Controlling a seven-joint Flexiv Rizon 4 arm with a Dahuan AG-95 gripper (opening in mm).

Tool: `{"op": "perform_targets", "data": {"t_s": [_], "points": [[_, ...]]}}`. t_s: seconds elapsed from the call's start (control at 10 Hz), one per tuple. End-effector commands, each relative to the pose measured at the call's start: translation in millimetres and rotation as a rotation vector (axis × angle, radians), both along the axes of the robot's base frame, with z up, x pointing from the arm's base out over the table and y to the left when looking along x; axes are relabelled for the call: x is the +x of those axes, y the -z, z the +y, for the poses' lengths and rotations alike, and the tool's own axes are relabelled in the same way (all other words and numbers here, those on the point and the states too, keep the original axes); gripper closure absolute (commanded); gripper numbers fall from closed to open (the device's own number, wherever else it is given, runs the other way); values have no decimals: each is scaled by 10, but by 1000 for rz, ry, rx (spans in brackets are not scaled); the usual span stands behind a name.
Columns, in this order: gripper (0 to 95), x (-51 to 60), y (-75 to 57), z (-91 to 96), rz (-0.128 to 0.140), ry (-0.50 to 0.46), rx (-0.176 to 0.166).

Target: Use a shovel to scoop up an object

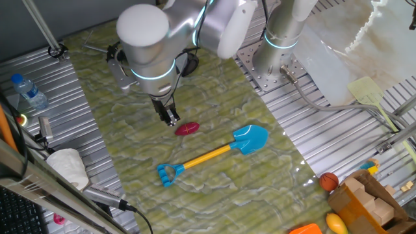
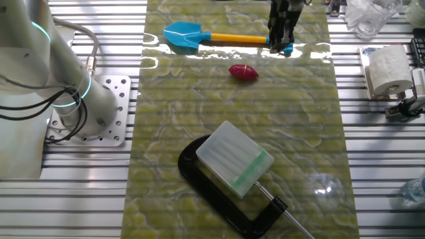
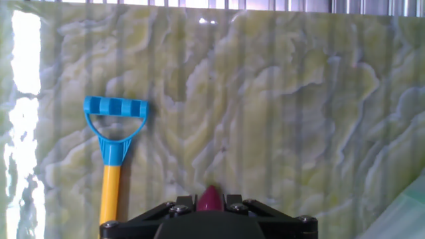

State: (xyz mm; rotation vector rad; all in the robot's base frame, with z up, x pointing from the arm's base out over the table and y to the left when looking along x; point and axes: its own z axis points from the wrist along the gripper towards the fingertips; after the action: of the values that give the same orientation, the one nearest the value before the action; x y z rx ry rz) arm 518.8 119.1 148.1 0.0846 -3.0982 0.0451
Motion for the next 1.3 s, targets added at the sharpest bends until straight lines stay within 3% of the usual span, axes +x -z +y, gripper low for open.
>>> {"op": "perform_targets", "data": {"t_s": [0.1,0.6,0.9,1.0,1.1,1.3], "points": [[760,-2,7,-8,-11,3,-19],[760,-2,8,-9,-31,58,-11],[760,-2,8,-9,-32,78,-50],[760,-2,8,-9,-32,78,-41],[760,-2,8,-9,-37,156,-6],[760,-2,8,-9,-39,159,22]]}}
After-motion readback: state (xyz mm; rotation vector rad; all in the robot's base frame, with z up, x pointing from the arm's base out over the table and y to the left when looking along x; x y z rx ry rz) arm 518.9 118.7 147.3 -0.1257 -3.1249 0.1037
